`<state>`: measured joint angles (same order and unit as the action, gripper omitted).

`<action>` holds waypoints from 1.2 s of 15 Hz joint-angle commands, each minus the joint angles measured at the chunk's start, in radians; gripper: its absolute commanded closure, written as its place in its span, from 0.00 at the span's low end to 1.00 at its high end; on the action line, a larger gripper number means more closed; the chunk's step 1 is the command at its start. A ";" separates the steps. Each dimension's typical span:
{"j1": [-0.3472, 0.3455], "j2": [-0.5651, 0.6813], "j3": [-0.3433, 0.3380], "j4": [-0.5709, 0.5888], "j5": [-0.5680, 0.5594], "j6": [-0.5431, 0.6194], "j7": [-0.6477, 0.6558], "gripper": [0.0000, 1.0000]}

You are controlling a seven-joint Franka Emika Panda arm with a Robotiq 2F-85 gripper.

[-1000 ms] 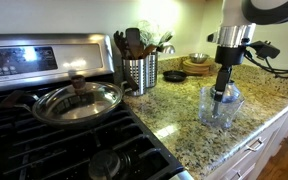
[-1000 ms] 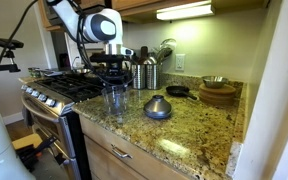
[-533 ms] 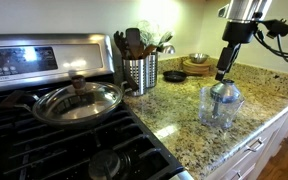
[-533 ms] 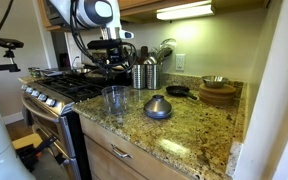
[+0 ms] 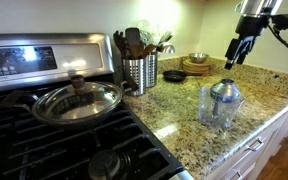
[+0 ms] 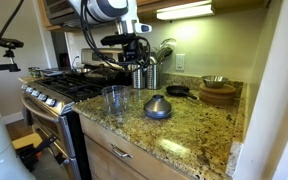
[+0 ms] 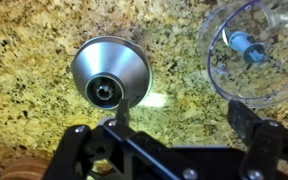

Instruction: Put the slicer in the container then put the grey cover on top of the container

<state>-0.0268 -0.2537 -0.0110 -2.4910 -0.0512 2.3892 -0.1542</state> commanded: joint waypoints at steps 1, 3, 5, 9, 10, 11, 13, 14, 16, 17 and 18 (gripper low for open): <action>-0.023 0.089 -0.039 0.079 -0.001 -0.009 0.013 0.00; -0.031 0.137 -0.054 0.119 0.006 -0.017 0.009 0.00; -0.035 0.181 -0.064 0.155 0.016 -0.024 0.002 0.00; -0.035 0.196 -0.062 0.151 0.008 -0.008 0.000 0.00; -0.036 0.206 -0.062 0.160 0.009 -0.009 0.000 0.00; -0.037 0.212 -0.062 0.165 0.009 -0.010 0.000 0.00; -0.037 0.212 -0.062 0.167 0.009 -0.011 0.000 0.00; -0.039 0.217 -0.063 0.168 0.003 -0.007 0.009 0.00; -0.047 0.231 -0.070 0.172 0.000 0.000 0.009 0.00; -0.051 0.239 -0.073 0.174 0.006 -0.003 0.004 0.00; -0.053 0.244 -0.075 0.173 0.007 -0.001 0.001 0.00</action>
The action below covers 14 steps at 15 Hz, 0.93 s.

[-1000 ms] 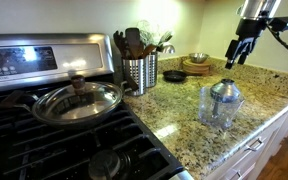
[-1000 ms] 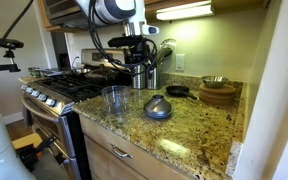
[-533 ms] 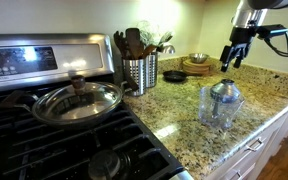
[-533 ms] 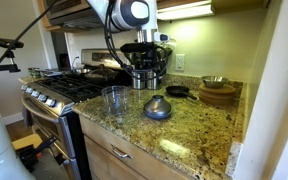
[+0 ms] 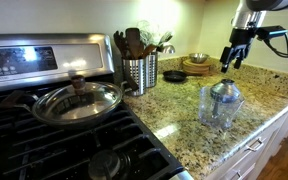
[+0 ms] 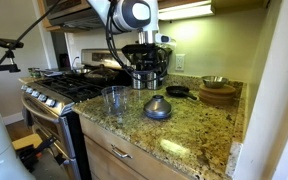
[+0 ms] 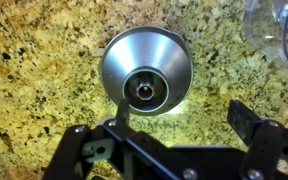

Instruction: Put the slicer in the container then put the grey cover on top of the container

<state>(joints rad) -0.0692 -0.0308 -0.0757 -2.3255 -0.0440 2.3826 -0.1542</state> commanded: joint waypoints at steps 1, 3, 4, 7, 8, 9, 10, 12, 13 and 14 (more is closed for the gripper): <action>-0.013 0.028 -0.011 0.007 -0.002 0.007 0.002 0.00; -0.018 0.041 -0.013 0.000 -0.019 0.036 0.004 0.00; -0.020 0.048 -0.015 -0.002 -0.022 0.049 0.002 0.00; -0.023 0.078 -0.019 0.008 -0.005 0.051 -0.006 0.00; -0.024 0.084 -0.019 0.010 -0.002 0.047 -0.008 0.00; -0.024 0.089 -0.019 0.011 0.003 0.040 -0.011 0.00; -0.024 0.092 -0.020 0.009 0.002 0.044 -0.012 0.00; -0.024 0.100 -0.020 0.003 -0.009 0.071 -0.013 0.00; -0.025 0.108 -0.021 0.001 -0.013 0.095 -0.016 0.00; -0.026 0.115 -0.021 0.002 -0.012 0.111 -0.022 0.00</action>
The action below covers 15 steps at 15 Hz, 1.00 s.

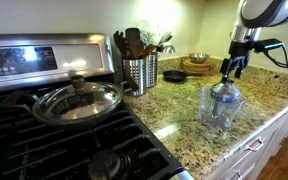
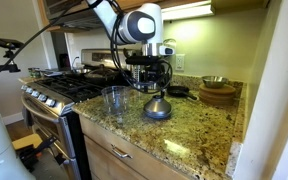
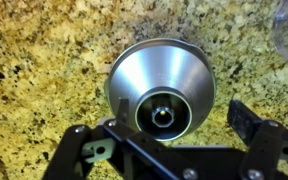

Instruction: Put the slicer in the container then put the grey cover on top of the container

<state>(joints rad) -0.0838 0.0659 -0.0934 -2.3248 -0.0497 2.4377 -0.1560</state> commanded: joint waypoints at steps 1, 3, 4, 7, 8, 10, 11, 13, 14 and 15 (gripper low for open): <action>-0.013 0.026 -0.004 0.005 -0.002 0.065 -0.022 0.00; -0.014 0.037 -0.004 0.006 -0.002 0.083 -0.023 0.00; -0.016 0.042 -0.005 0.007 -0.002 0.090 -0.022 0.00; -0.021 0.049 -0.006 0.008 -0.003 0.087 -0.019 0.00; -0.022 0.050 -0.006 0.007 -0.002 0.087 -0.020 0.02; -0.023 0.052 -0.006 0.006 -0.001 0.087 -0.022 0.14; -0.023 0.052 -0.005 0.006 0.001 0.087 -0.024 0.22; -0.023 0.052 -0.005 0.006 0.002 0.087 -0.025 0.37; -0.023 0.051 -0.005 0.006 0.002 0.087 -0.025 0.44; -0.024 0.050 -0.004 0.006 0.004 0.086 -0.027 0.57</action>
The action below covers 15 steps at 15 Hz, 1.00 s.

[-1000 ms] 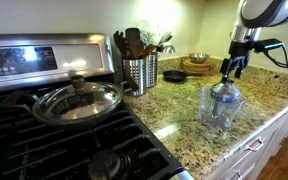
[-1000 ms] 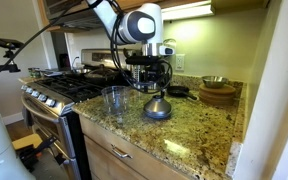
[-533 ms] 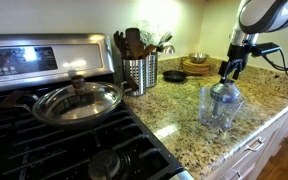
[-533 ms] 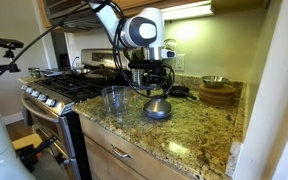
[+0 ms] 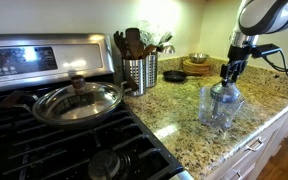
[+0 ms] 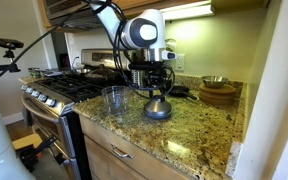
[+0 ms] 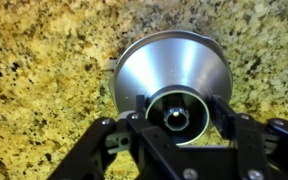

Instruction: Put the slicer in the container then put the grey cover on top of the container

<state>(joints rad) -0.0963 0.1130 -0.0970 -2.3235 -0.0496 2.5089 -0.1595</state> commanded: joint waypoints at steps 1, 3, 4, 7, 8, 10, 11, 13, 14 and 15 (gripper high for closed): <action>-0.011 0.001 -0.001 0.010 0.004 0.015 -0.024 0.63; -0.011 0.002 -0.001 0.009 0.002 0.015 -0.023 0.65; -0.011 -0.003 0.000 0.007 0.005 0.011 -0.029 0.65; -0.012 -0.022 0.000 0.001 0.005 -0.003 -0.046 0.65; -0.012 -0.036 -0.001 -0.003 0.000 -0.011 -0.049 0.65; -0.011 -0.057 -0.001 -0.009 -0.007 -0.022 -0.057 0.65; -0.010 -0.066 -0.002 -0.011 -0.012 -0.027 -0.059 0.65; -0.007 -0.091 -0.002 -0.017 -0.023 -0.037 -0.055 0.65; -0.005 -0.108 -0.003 -0.022 -0.036 -0.040 -0.048 0.65; -0.004 -0.121 -0.002 -0.024 -0.043 -0.043 -0.050 0.65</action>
<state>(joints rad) -0.0965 0.0762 -0.0970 -2.3158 -0.0614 2.5007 -0.1986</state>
